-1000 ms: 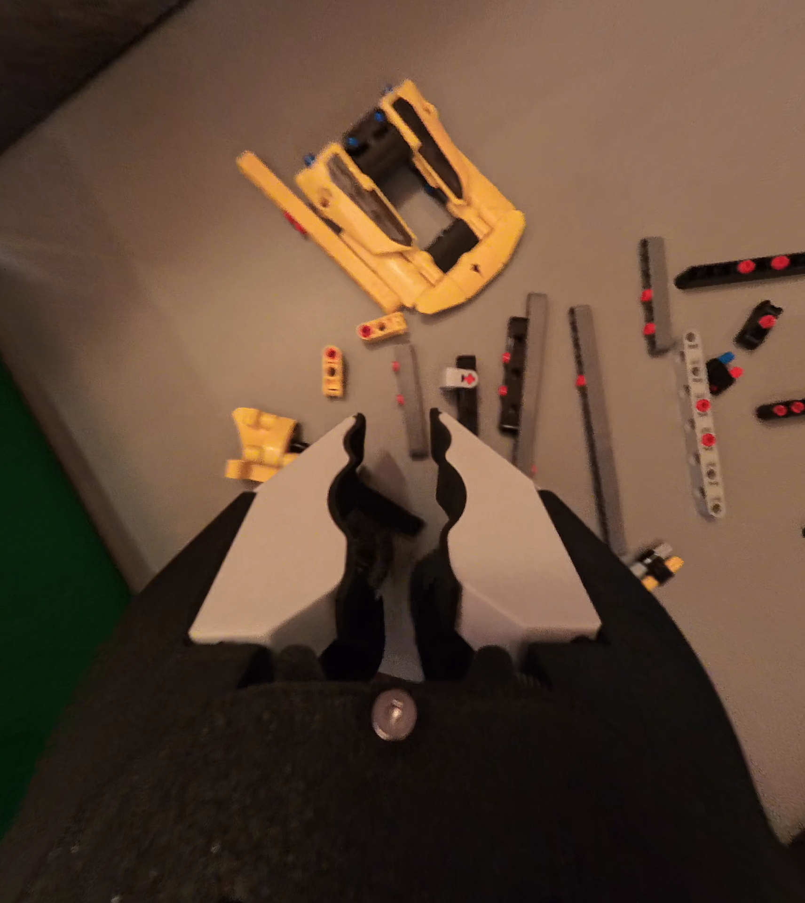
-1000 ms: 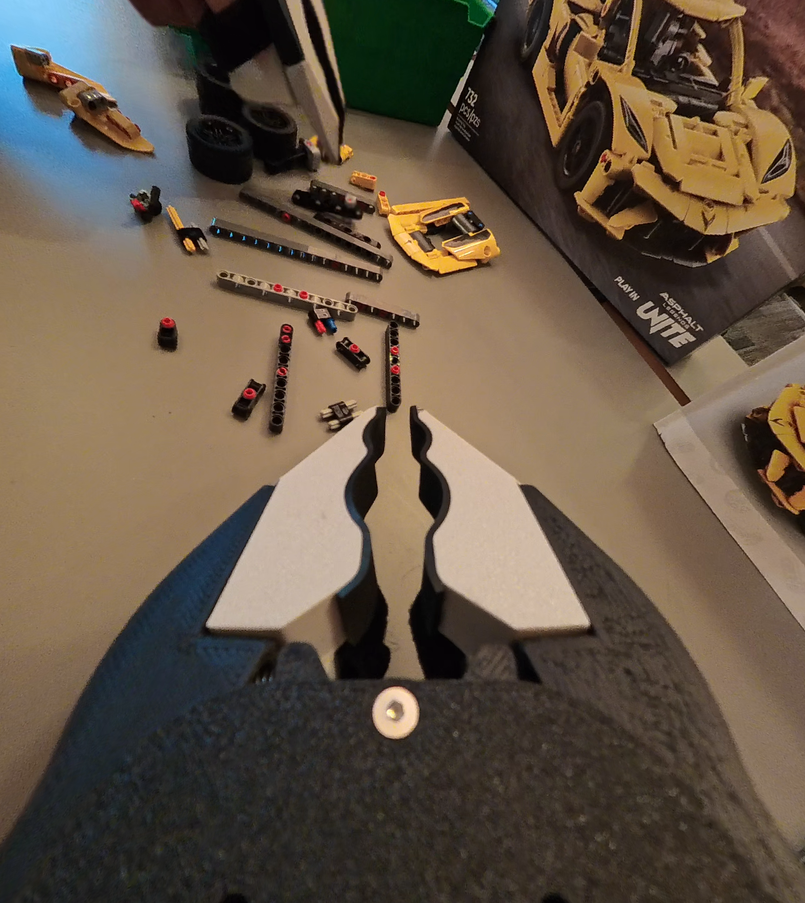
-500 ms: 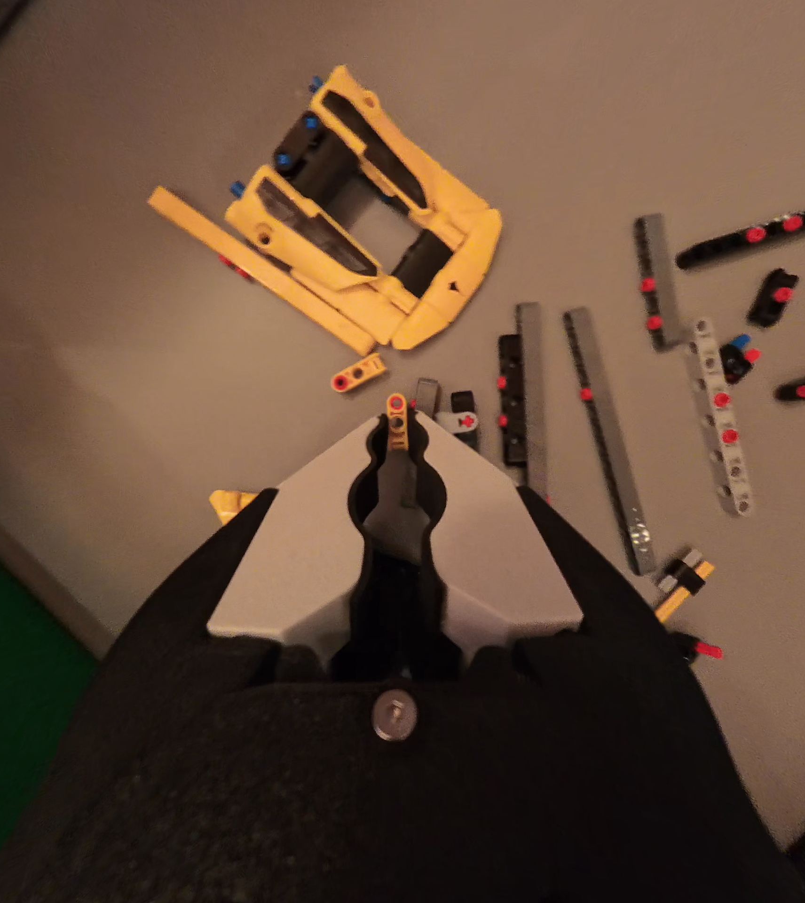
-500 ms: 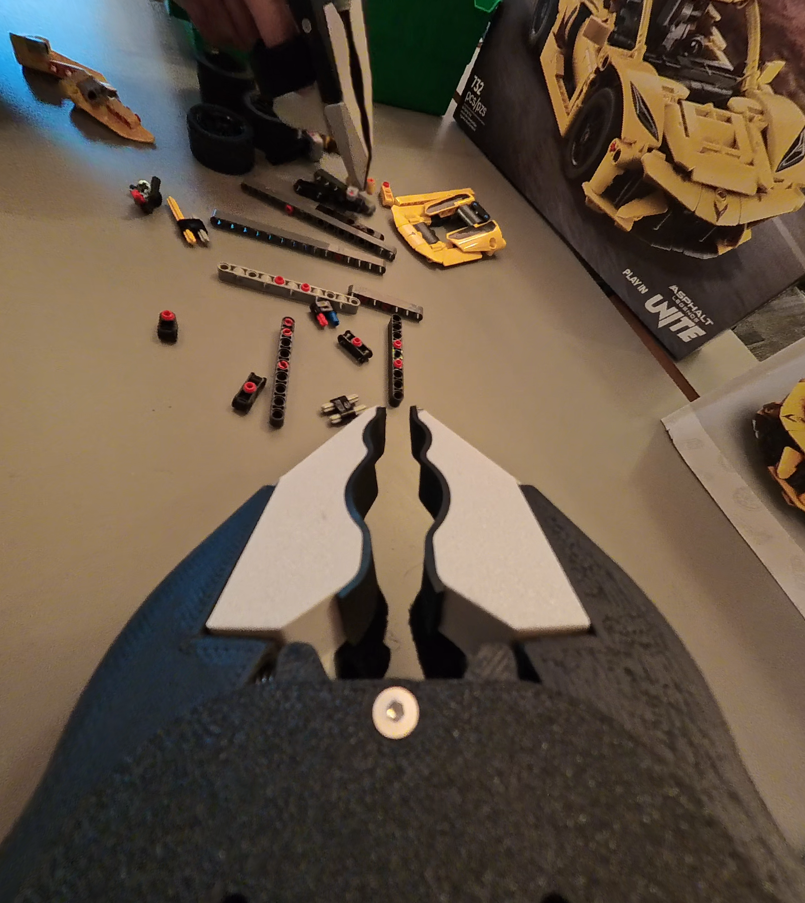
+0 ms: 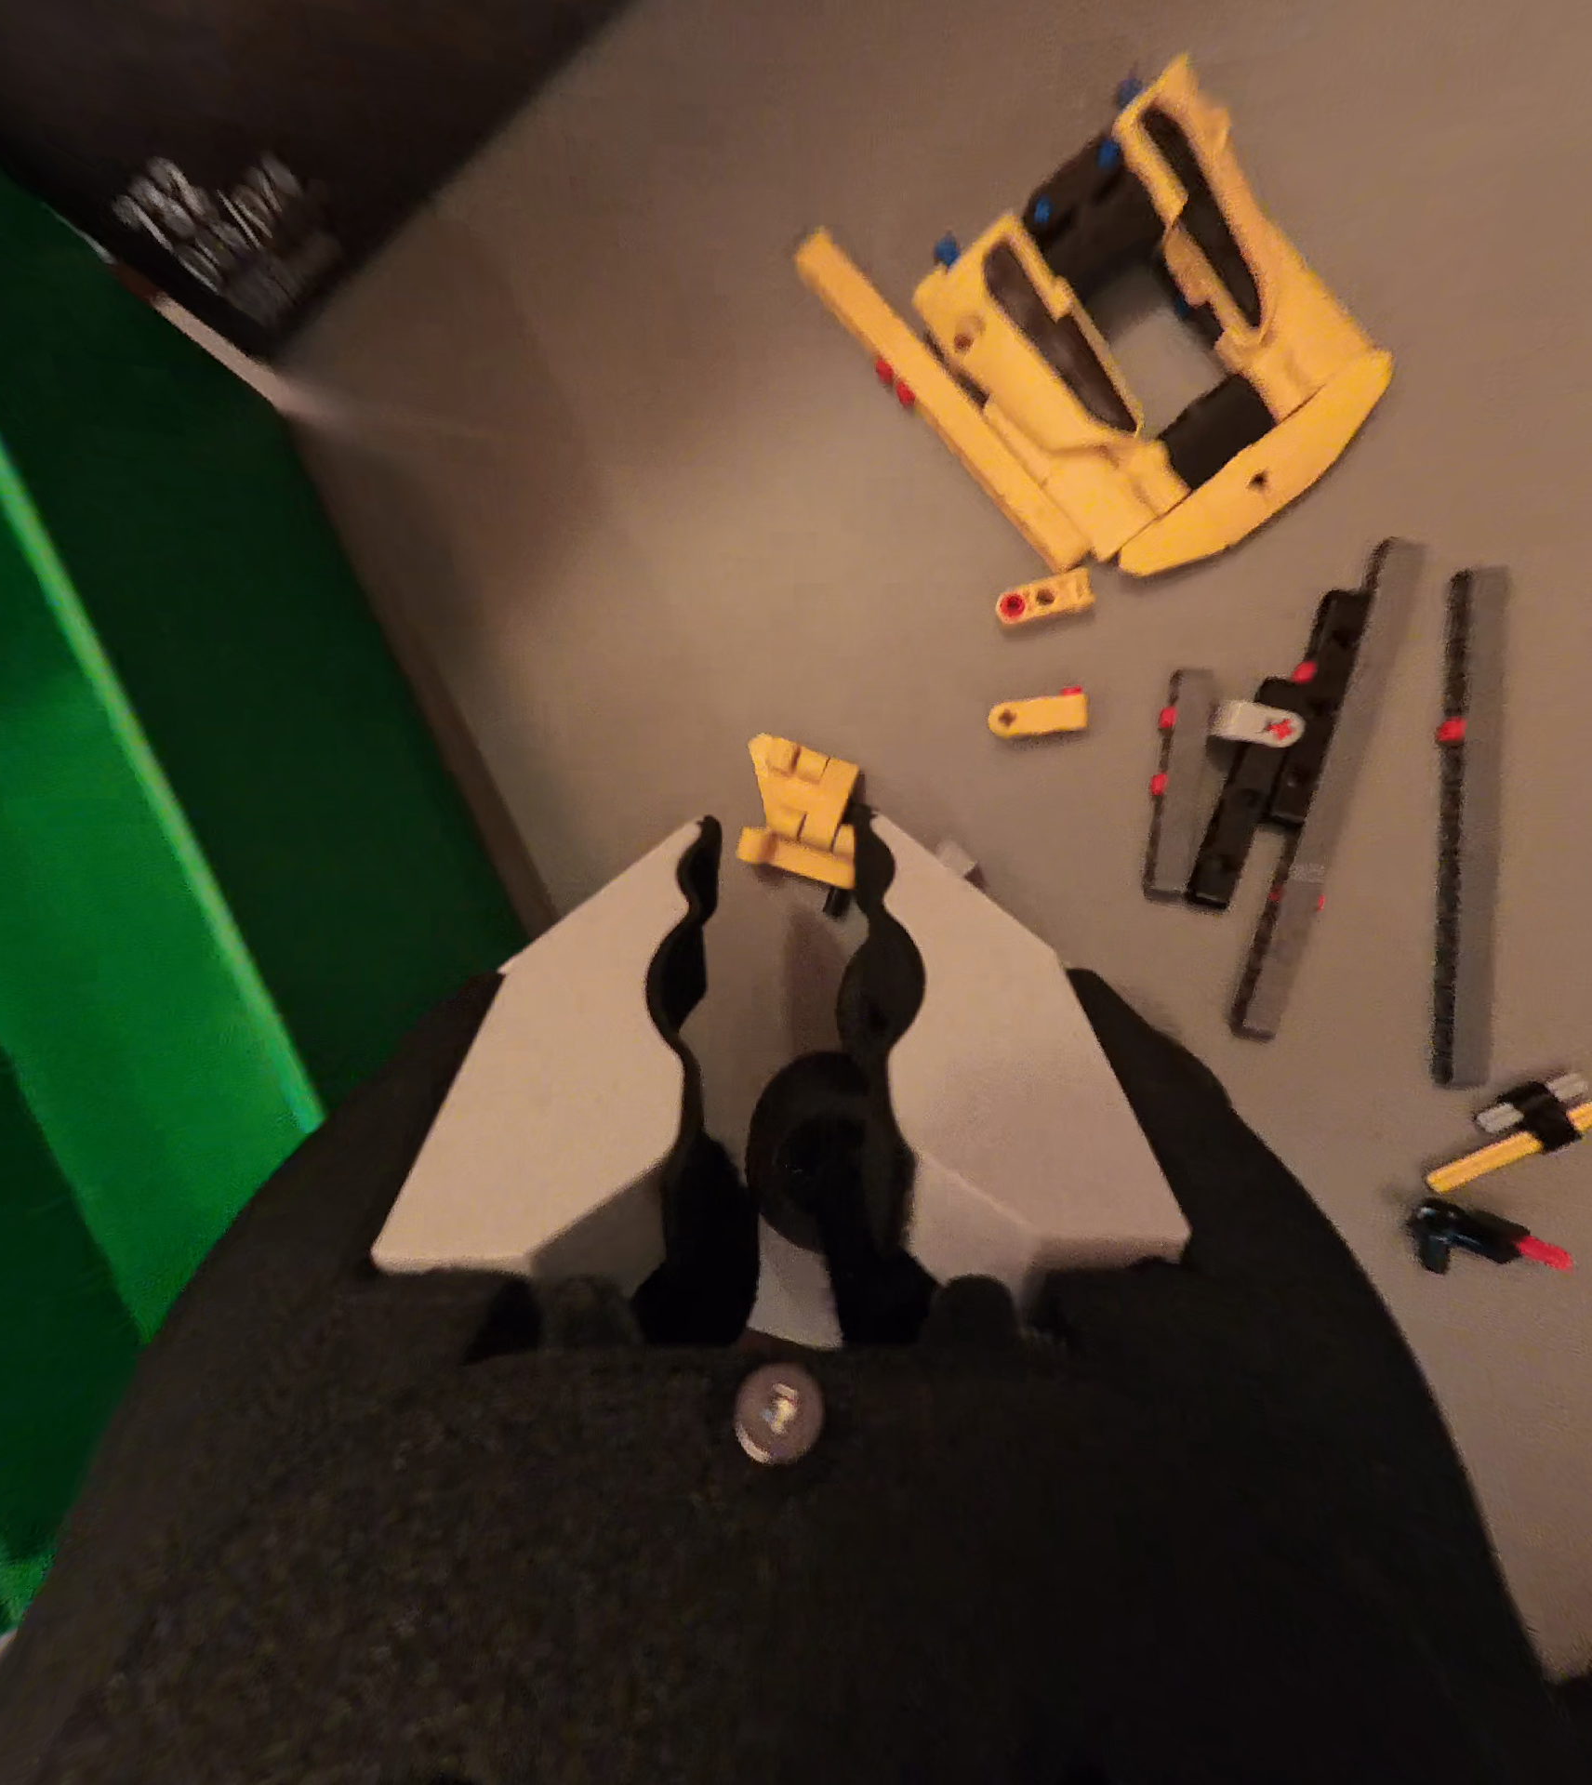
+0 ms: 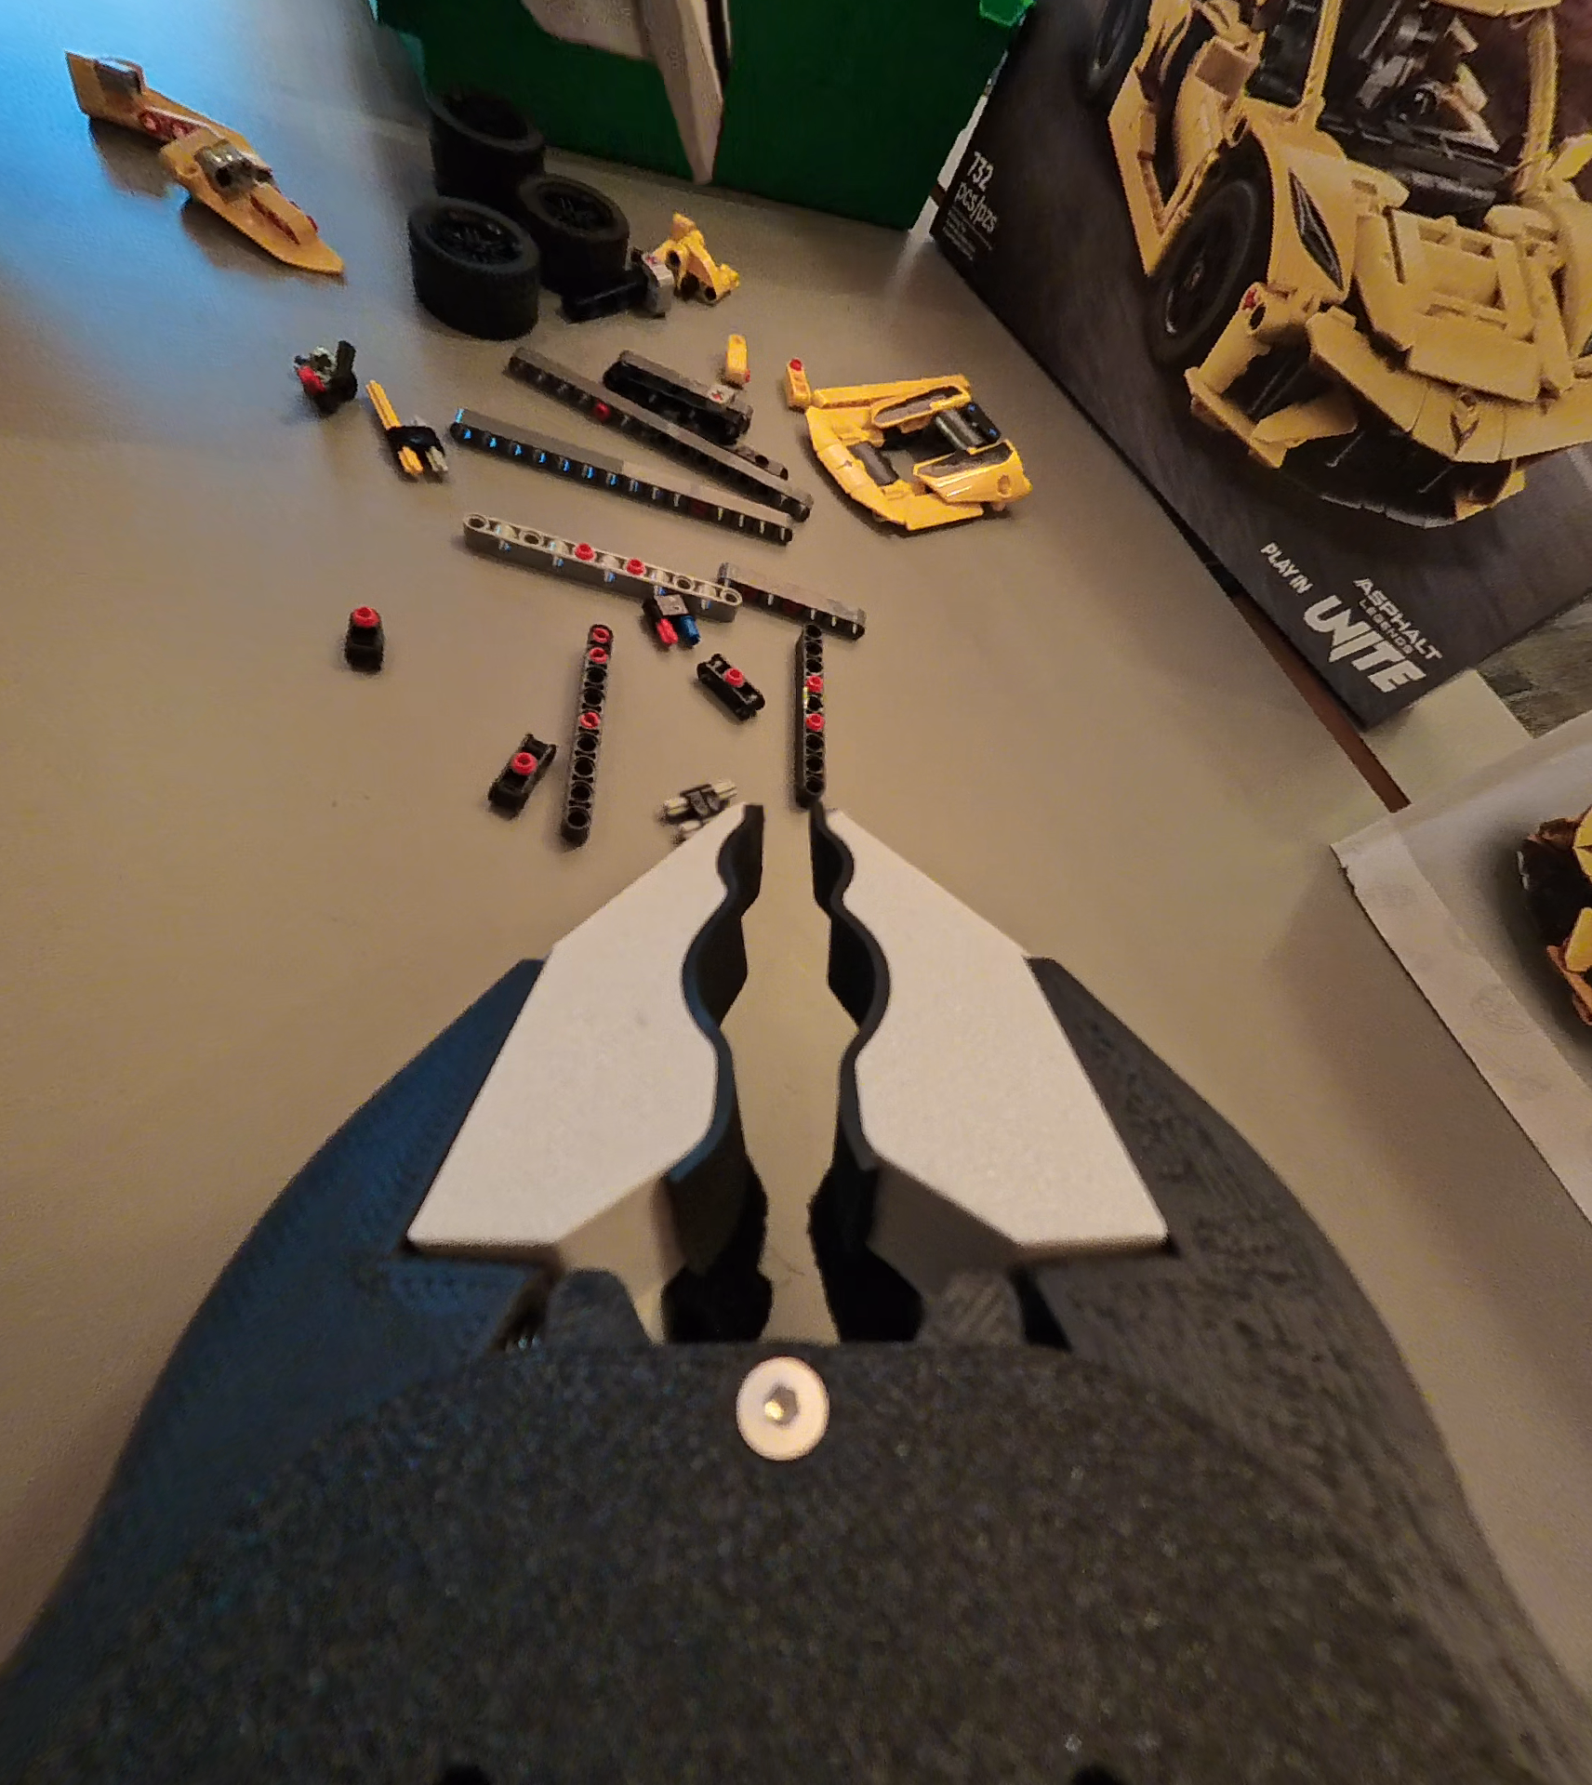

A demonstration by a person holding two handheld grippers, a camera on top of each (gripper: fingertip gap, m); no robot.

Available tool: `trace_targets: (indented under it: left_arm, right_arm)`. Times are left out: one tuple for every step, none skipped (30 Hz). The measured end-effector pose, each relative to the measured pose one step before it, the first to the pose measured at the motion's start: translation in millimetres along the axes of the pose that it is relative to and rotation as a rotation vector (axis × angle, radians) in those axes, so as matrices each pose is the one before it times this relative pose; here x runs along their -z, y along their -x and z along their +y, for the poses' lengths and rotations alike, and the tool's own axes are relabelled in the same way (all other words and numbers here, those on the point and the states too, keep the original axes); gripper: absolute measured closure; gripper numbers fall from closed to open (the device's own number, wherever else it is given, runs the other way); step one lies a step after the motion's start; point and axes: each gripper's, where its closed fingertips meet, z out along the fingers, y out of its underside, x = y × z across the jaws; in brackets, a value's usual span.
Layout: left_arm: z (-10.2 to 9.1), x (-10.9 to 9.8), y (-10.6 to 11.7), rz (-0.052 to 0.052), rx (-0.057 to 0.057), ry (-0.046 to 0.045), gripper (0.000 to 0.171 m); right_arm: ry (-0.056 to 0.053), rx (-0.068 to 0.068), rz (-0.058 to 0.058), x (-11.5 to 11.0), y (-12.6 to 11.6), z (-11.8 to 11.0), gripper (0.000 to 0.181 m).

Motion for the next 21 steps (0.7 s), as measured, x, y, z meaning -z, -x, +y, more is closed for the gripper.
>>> trace_targets:
  left_arm:
    - [2.83, -7.08, 0.49, 0.0007, 0.0098, 0.0166, 0.141]
    - [1.1, -6.57, -0.06, 0.0142, 0.0254, 0.00599, 0.14]
    - [0.42, -6.06, -1.26, 0.0296, 0.0429, 0.00329, 0.139]
    - [0.07, -5.4, -1.12, 0.034, 0.0491, 0.00324, 0.139]
    - [0.31, -4.81, 0.36, 0.0217, 0.0391, 0.00681, 0.139]
    - [1.6, -4.13, 2.19, 0.0004, 0.0185, 0.01396, 0.139]
    - [2.91, -3.56, 2.39, -0.0122, -0.0035, 0.01888, 0.139]
    - [2.36, -2.1, 0.08, -0.0067, -0.0158, 0.01259, 0.138]
    - [1.31, -0.32, -1.21, -0.0033, -0.017, 0.00554, 0.142]
    - [1.4, 0.81, -0.78, -0.0104, -0.0218, 0.00887, 0.146]
    - [1.35, 1.41, -1.16, -0.0134, -0.0285, 0.01159, 0.146]
    - [-0.03, 2.24, -2.26, -0.011, -0.027, 0.00081, 0.147]
    - [-4.32, 3.92, -3.34, -0.0051, -0.0175, -0.02681, 0.147]
    - [-9.35, 6.2, -7.59, 0.0218, -0.0017, -0.05978, 0.147]
    - [-14.92, 9.05, -17.32, 0.0797, 0.0023, -0.09247, 0.147]
    - [-19.83, 11.52, -28.41, 0.1338, -0.0066, -0.12306, 0.147]
    - [-22.15, 11.34, -36.21, 0.1671, -0.0029, -0.13657, 0.147]
    - [-22.38, 8.26, -43.8, 0.209, 0.0114, -0.13699, 0.148]
    - [-21.49, 3.67, -48.86, 0.2432, 0.0236, -0.1414, 0.147]
    - [-18.0, -2.17, -44.86, 0.2307, 0.0385, -0.13735, 0.147]
    - [-10.73, -7.08, -33.45, 0.1858, 0.0565, -0.10782, 0.148]
  right_arm:
    - [0.0064, 0.0063, -0.0032, -0.86, 1.42, 1.05, 0.172]
    - [0.005, 0.007, 0.0002, -0.74, 0.81, 0.86, 0.172]
    - [0.0029, 0.0059, 0.0009, -0.42, 0.46, 0.49, 0.172]
    - [0.0015, 0.0031, 0.0005, -0.23, 0.05, 0.49, 0.172]
    - [0.0005, 0.0, 0.0007, -0.05, -0.39, 0.39, 0.172]
    - [0.0011, -0.0033, 0.0011, 0.07, -0.89, 0.69, 0.172]
    - [0.0006, -0.0051, -0.0005, 0.09, -0.85, 0.4, 0.172]
    - [-0.0012, -0.0054, -0.0004, 0.18, -0.74, 0.11, 0.172]
    - [-0.0021, -0.0034, -0.0003, 0.38, -0.55, -0.25, 0.172]
    - [-0.0015, -0.0007, -0.0003, 0.31, -0.04, -0.28, 0.172]
    - [-0.0007, 0.002, 0.0005, 0.17, 0.08, -0.46, 0.172]
    - [-0.0007, 0.0045, 0.0006, 0.19, 0.4, -0.53, 0.172]
    - [0.0001, 0.0047, 0.0001, -0.02, 0.57, -0.39, 0.172]
    - [0.0015, 0.0033, 0.001, -0.1, 0.32, 0.05, 0.172]
    - [-0.0021, -0.0034, 0.0022, 0.0, -0.36, -0.21, 0.173]
    - [-0.0092, -0.0123, 0.0001, 0.4, -0.83, -0.97, 0.174]
    - [-0.0141, -0.022, -0.0076, 0.77, -0.76, -1.86, 0.174]
    - [-0.0271, -0.0375, -0.0163, 1.45, -0.13, -4.1, 0.173]
    - [-0.056, -0.0597, -0.032, 2.87, 1.16, -8.88, 0.17]
    - [-0.0805, -0.0733, -0.0481, 4.08, 2.71, -13.03, 0.166]
    - [-0.0949, -0.0765, -0.0646, 4.82, 5.08, -15.47, 0.161]
